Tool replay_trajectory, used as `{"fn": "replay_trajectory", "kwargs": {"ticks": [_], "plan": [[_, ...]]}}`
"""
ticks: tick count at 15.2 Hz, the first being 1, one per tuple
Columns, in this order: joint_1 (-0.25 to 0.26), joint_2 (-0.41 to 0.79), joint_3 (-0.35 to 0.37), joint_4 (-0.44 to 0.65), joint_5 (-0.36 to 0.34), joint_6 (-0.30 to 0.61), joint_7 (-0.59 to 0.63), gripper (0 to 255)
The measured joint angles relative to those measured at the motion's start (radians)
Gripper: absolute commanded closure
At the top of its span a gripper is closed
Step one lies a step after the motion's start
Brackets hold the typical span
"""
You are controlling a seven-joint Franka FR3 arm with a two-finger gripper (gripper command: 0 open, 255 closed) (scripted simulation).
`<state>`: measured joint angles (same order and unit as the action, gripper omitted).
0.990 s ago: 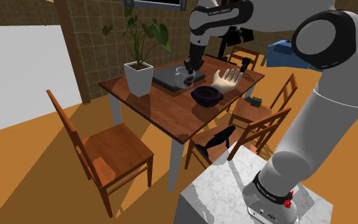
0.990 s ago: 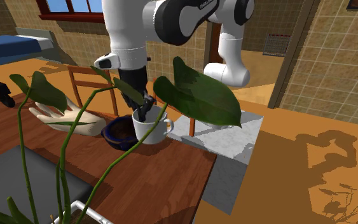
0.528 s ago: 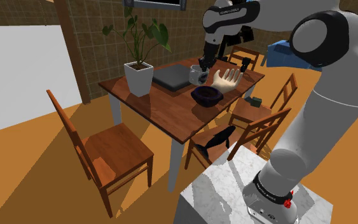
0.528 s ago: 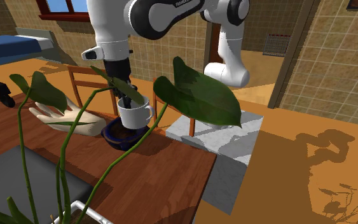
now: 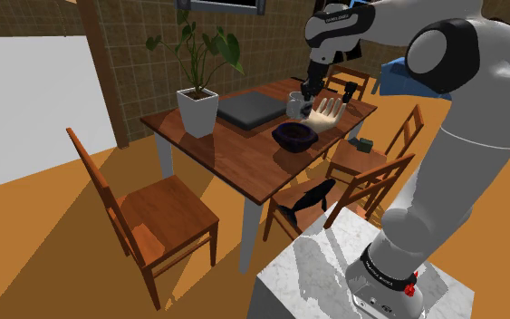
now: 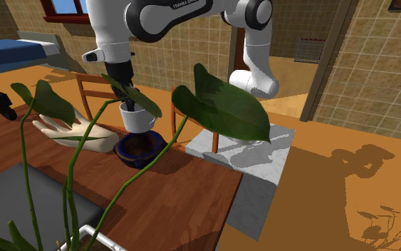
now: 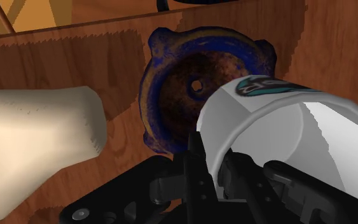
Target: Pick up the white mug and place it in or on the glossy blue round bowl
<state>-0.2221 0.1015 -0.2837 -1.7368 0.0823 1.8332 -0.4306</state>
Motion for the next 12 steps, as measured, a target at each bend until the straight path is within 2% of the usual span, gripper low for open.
{"fn": "replay_trajectory", "kwargs": {"ticks": [12], "plan": [[-0.003,0.029,0.0,-0.12,0.013,0.147,-0.02,255]]}}
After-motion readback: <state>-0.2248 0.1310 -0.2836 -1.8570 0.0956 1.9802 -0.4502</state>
